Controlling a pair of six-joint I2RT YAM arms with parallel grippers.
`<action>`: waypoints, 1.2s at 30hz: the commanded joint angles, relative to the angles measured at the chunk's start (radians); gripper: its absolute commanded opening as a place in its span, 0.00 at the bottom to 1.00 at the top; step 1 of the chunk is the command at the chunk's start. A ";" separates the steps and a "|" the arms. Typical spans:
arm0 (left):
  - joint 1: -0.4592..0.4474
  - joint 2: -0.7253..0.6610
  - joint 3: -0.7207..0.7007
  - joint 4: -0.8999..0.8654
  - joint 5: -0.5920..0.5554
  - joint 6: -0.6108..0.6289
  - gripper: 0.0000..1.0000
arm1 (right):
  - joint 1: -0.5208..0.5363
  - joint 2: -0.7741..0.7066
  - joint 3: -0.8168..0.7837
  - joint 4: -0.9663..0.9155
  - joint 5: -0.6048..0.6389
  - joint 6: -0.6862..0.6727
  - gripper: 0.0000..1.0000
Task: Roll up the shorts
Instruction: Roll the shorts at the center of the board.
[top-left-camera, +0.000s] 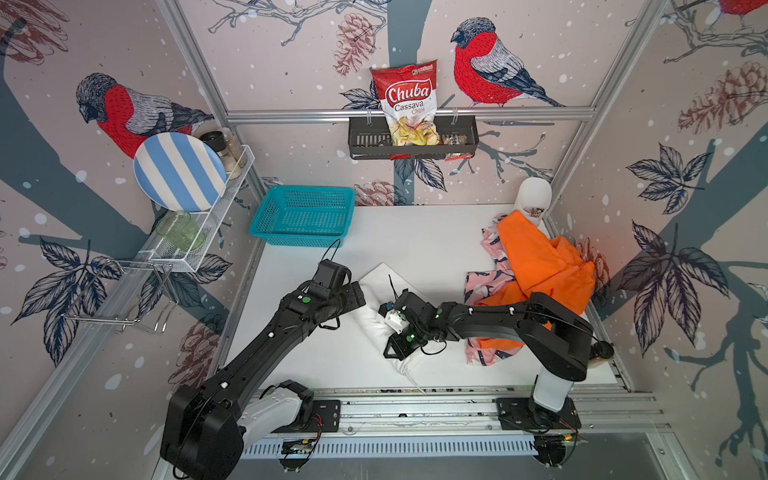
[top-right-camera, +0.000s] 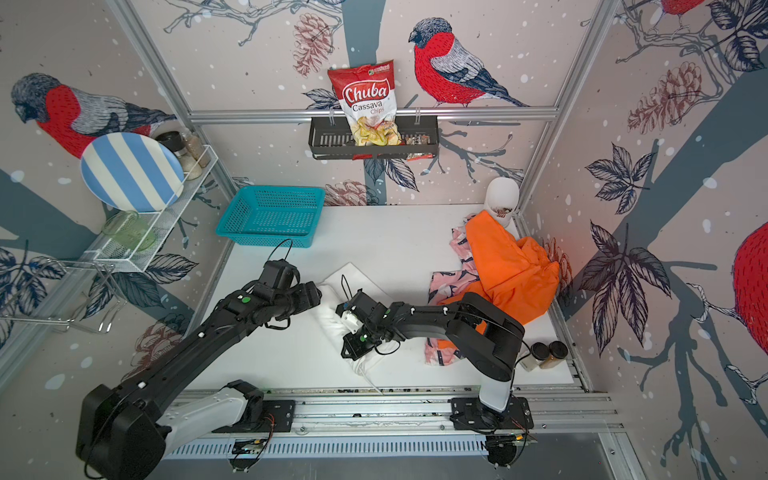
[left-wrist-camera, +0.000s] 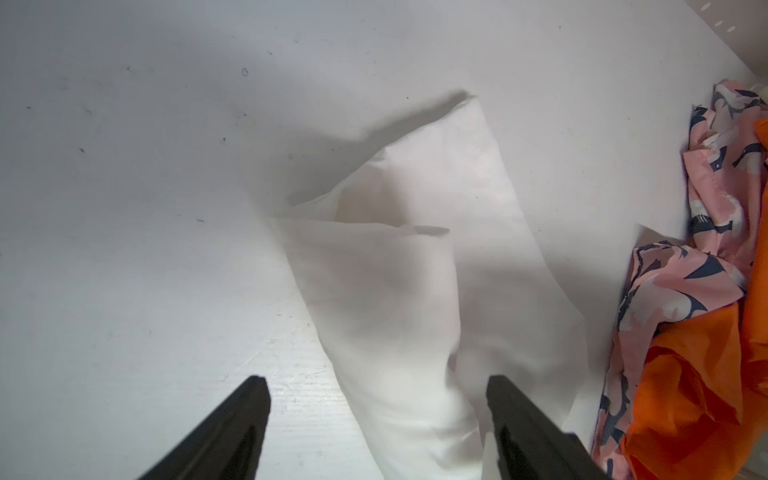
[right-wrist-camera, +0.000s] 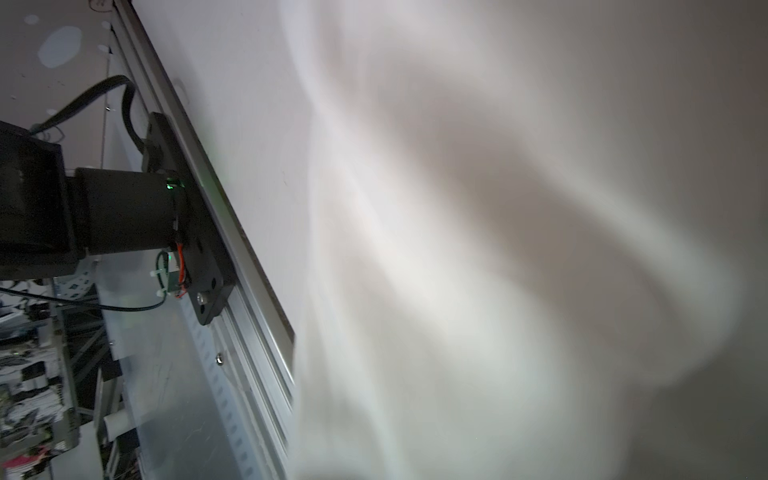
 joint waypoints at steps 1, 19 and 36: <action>0.004 -0.036 -0.018 -0.027 0.030 -0.032 0.85 | -0.019 0.014 -0.015 0.091 -0.117 0.057 0.14; 0.004 0.176 -0.023 0.141 0.062 -0.007 0.87 | -0.113 0.068 -0.067 0.128 -0.228 0.056 0.16; 0.023 0.394 0.006 0.188 -0.032 -0.013 0.69 | -0.123 0.053 -0.103 0.083 -0.159 0.024 0.18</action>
